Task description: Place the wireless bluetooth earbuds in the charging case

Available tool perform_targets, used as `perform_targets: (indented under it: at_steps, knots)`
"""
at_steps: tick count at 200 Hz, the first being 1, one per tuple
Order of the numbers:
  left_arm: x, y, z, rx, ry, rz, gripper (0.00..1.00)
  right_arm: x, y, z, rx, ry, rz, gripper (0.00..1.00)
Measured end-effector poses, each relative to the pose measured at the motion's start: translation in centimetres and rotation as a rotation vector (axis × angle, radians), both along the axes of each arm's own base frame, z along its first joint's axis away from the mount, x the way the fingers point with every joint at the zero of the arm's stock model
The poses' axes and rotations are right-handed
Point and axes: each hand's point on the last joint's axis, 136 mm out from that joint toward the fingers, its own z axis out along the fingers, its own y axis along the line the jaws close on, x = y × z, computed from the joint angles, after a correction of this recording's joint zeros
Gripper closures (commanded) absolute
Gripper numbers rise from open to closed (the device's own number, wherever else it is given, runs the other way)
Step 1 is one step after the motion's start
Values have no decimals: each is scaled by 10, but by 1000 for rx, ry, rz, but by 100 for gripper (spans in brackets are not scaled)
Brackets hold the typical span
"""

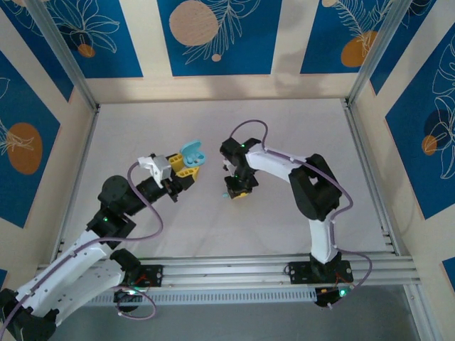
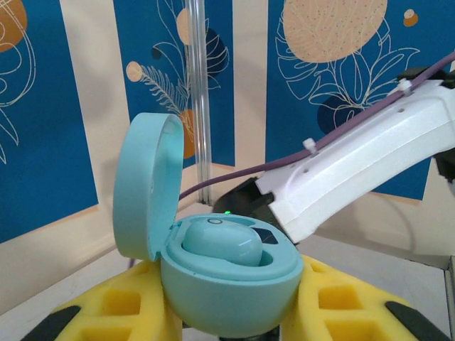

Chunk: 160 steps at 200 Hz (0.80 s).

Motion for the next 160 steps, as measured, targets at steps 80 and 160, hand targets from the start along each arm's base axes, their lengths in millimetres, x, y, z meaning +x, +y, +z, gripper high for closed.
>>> perform_targets:
  at_steps: [80,160]
  knots:
    - [3,-3,1,-16,8,-5,69,7,25,9,100,-69,65,62]
    - [-7,5,14,-44,-28,-3,69,45,75,-11,177,-80,176,59]
